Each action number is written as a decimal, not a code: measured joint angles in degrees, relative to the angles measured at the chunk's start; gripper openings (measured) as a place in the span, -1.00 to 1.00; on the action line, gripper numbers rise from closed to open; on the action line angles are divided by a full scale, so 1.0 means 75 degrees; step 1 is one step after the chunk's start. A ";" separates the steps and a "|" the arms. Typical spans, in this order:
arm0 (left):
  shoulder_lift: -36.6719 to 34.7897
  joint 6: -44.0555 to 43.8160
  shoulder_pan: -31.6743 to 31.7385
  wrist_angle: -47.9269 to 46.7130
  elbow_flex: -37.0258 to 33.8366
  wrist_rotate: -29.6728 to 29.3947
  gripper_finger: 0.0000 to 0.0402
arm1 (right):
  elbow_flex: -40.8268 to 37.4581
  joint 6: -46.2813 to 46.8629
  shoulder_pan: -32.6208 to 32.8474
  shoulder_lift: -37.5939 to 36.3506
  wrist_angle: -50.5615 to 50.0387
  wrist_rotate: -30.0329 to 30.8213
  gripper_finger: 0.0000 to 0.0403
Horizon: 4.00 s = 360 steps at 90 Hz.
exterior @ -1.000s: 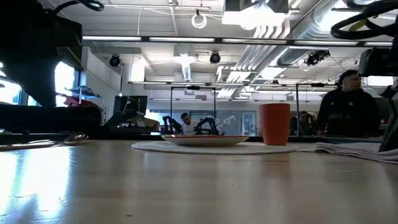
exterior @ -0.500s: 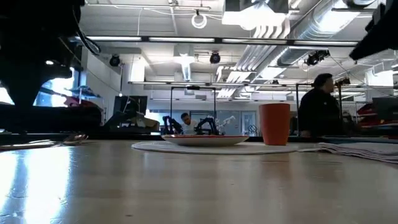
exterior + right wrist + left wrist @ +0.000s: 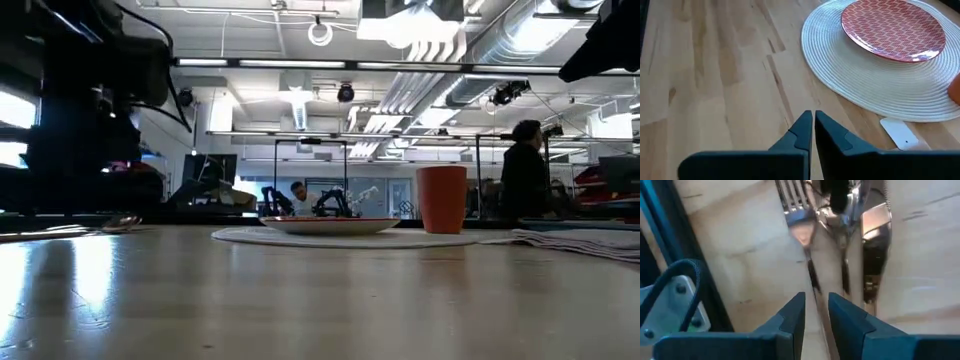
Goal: Set table place
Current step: Put the fork onto the napkin
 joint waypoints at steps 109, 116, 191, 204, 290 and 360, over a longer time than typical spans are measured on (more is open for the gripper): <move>0.0026 0.1268 0.0990 -0.1321 0.0976 0.0295 -0.99 | 0.0000 -0.0141 0.0089 0.0000 0.0210 -0.0021 -1.00; 0.0026 0.1196 0.0599 -0.1344 0.1479 0.0413 -1.00 | 0.0000 -0.0109 0.0201 0.0000 0.0213 0.0016 -1.00; 0.6449 0.0803 -0.2929 0.4373 0.5934 0.0866 -1.00 | 0.0000 0.0207 0.0740 0.0000 0.0495 0.1020 -1.00; 0.7242 0.1166 -0.2594 0.4389 0.6888 0.0882 -1.00 | 0.0000 0.0207 0.0740 0.0000 0.0505 0.1018 -1.00; 0.6841 0.2349 -0.3070 0.4630 0.6271 0.1046 -0.64 | -0.0370 0.1620 -0.1085 0.1512 0.2886 -0.2071 -0.44; 0.5677 0.2557 -0.4374 0.3484 0.6025 -0.2469 -0.82 | -0.0217 0.1840 -0.2435 0.2328 0.4219 -0.3740 -0.36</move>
